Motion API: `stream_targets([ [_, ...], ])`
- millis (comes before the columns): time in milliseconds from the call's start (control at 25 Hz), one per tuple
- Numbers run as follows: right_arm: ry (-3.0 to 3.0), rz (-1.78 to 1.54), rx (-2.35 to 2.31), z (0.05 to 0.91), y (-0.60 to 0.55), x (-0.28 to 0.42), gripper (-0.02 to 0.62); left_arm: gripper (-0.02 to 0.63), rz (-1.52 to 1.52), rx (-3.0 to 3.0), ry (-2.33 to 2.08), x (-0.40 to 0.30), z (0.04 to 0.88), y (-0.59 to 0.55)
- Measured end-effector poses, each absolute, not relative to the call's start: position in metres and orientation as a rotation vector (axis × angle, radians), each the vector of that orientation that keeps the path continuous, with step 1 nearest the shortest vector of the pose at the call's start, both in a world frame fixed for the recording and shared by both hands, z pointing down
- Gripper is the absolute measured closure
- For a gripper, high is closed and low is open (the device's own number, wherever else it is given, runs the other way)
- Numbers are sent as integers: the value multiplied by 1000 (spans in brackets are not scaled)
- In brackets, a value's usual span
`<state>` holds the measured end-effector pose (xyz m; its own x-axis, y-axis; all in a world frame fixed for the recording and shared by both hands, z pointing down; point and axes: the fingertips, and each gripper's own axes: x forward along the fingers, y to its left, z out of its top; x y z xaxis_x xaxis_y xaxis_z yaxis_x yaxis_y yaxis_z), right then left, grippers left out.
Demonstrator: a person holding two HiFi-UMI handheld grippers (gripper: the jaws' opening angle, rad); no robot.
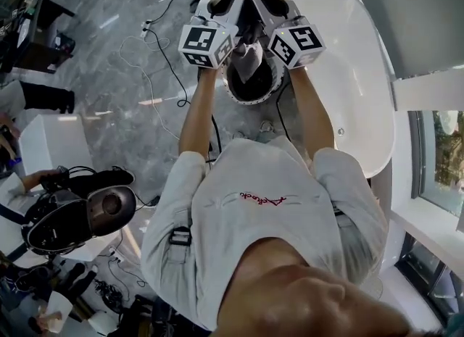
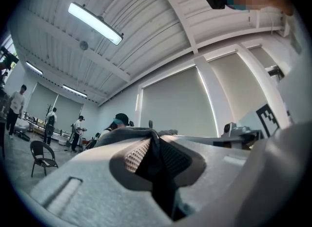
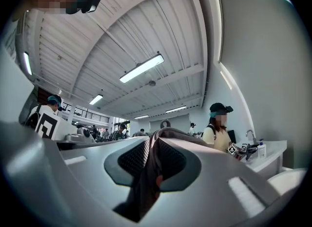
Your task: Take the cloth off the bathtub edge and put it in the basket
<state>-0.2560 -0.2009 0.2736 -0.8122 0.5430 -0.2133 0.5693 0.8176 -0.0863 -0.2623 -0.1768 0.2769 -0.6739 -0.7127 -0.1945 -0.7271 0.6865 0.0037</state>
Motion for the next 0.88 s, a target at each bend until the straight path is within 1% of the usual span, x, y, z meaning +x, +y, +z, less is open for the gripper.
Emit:
stream_targets([
  [480,2826,-250,1021,297,-182,-287,532,558,134,-1043,2827,-289,301,-158],
  [880,2889,-282,1065,355,-188,-311,532,558,163,-1031,2919,-313,359,-163],
])
